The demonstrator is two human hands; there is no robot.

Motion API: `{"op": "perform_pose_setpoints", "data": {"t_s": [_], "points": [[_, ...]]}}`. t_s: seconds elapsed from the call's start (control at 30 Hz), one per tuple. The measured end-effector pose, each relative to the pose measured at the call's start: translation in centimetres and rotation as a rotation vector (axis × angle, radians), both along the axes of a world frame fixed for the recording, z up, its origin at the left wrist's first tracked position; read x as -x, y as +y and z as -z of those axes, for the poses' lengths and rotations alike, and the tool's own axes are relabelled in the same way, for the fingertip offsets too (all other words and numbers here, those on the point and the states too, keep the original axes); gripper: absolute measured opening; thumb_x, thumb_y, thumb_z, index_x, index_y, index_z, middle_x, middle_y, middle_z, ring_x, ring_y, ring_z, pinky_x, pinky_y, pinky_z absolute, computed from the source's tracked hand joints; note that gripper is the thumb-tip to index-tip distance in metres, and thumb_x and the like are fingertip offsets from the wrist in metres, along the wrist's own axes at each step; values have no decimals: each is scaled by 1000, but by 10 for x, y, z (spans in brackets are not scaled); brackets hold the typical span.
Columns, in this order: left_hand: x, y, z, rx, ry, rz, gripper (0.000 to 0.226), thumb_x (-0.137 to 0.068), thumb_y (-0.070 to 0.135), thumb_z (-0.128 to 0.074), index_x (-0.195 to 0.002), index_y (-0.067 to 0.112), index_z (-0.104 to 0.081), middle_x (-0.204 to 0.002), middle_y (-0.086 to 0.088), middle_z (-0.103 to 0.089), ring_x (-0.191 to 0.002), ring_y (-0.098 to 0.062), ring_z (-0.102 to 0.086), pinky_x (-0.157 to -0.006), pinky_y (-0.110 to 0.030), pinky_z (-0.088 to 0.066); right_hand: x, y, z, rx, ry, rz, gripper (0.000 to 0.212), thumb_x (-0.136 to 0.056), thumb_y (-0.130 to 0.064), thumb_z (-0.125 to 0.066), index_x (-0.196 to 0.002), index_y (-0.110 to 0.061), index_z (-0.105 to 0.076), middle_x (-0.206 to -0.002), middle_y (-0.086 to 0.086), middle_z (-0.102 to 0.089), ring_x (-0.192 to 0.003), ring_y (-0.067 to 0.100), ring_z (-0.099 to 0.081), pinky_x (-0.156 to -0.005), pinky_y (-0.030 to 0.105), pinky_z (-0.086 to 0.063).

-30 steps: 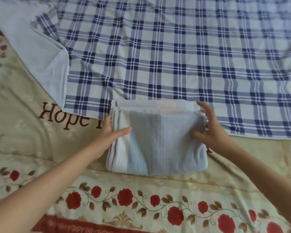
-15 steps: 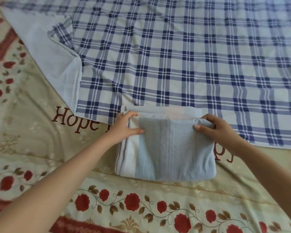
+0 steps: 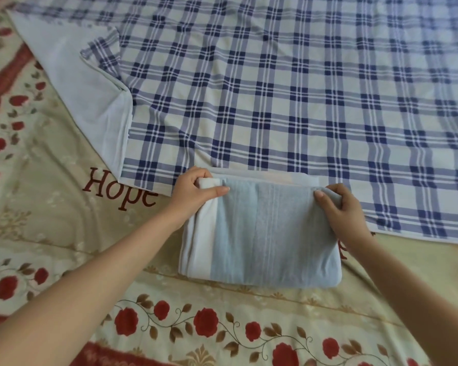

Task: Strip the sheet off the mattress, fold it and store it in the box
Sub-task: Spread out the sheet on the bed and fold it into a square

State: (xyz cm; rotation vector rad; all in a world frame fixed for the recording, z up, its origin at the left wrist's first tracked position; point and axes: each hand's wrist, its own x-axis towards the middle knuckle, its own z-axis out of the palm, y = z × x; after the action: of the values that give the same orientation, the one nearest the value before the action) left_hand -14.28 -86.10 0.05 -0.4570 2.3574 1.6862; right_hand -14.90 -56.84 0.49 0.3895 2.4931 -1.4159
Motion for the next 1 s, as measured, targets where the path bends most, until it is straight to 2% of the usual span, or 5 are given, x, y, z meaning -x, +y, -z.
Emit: {"op": "perform_pose_setpoints", "data": {"t_s": [0.27, 0.43, 0.7, 0.8, 1.0], "points": [[22, 2, 11, -35, 45, -192, 23, -72, 16, -79, -78, 16, -57, -82, -1, -58, -73, -10, -55, -64, -20, -46, 17, -12, 6, -34, 189, 121, 22, -94, -33, -57, -104, -19, -43, -86, -13, -50, -74, -4, -48, -60, 13, -37], [40, 13, 42, 262, 49, -163, 21, -81, 23, -73, -94, 12, -61, -102, -5, -56, -89, -16, -54, -67, -17, -38, 33, -28, 42, -175, 75, 192, 29, -97, -40, -47, -110, -15, -41, -77, -11, -48, -78, 20, -51, -67, 32, -37], [18, 16, 39, 652, 121, -150, 26, -96, 27, -51, -108, 5, -53, -104, 1, -44, -85, -15, -49, -67, -25, -38, 25, -27, 22, -155, 313, 98, 23, -93, -39, -55, -99, -25, -38, -75, -17, -50, -67, -1, -50, -57, 13, -35], [19, 14, 39, 680, 153, -207, 25, -97, 27, -49, -106, 3, -53, -108, -7, -47, -87, -22, -52, -70, -29, -38, 35, -32, 34, -212, 309, 76, 24, -94, -41, -53, -98, -24, -37, -73, -16, -50, -65, 1, -50, -55, 20, -38], [17, 32, 28, 970, 296, -33, 34, -90, 26, -54, -120, 12, -50, -140, -11, -39, -130, -29, -37, -106, -49, -28, 37, -27, 51, -210, 258, 166, 17, -95, -33, -52, -93, -20, -40, -69, -8, -51, -62, 9, -51, -50, 24, -37]]}}
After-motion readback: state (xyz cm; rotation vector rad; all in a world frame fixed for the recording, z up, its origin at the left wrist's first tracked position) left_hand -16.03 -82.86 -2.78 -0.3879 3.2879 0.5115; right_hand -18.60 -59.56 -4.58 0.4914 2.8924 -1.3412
